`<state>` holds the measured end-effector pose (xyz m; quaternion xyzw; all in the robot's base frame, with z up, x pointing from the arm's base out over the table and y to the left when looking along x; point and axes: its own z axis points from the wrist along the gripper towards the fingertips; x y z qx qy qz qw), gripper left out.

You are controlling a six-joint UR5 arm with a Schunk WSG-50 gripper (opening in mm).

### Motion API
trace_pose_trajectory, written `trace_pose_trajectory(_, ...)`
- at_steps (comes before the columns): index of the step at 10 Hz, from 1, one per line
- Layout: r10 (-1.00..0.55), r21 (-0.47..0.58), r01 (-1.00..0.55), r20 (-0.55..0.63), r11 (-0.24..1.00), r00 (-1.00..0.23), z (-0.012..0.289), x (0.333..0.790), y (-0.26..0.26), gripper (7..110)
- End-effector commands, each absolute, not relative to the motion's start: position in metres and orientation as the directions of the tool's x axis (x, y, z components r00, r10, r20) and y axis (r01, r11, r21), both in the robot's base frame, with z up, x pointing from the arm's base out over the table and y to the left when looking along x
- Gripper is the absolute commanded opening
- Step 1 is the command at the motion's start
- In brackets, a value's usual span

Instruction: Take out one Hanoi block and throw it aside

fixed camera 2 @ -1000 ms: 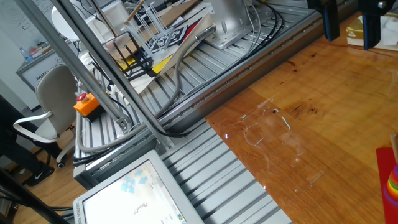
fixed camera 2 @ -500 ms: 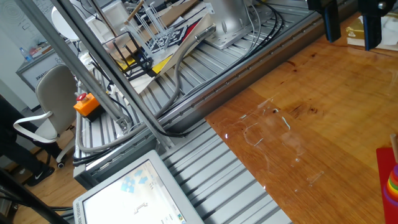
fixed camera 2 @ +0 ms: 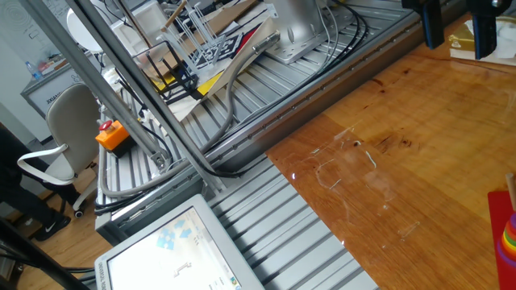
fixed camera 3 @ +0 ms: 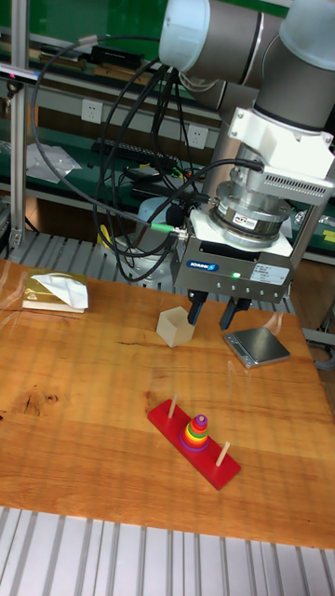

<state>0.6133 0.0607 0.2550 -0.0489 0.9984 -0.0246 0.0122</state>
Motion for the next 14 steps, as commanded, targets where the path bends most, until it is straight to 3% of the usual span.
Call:
trace_pose_trajectory(1,-0.089,0.016,-0.090,-0.056,0.996,-0.994,0.256,0.620,0.077,44)
trace_pose_trajectory(4,-0.066,0.061,-0.072,-0.088,0.996,-0.994,0.257,0.627,0.089,44)
trace_pose_trajectory(14,-0.089,0.007,-0.090,-0.090,0.996,-0.992,0.257,0.629,0.076,44)
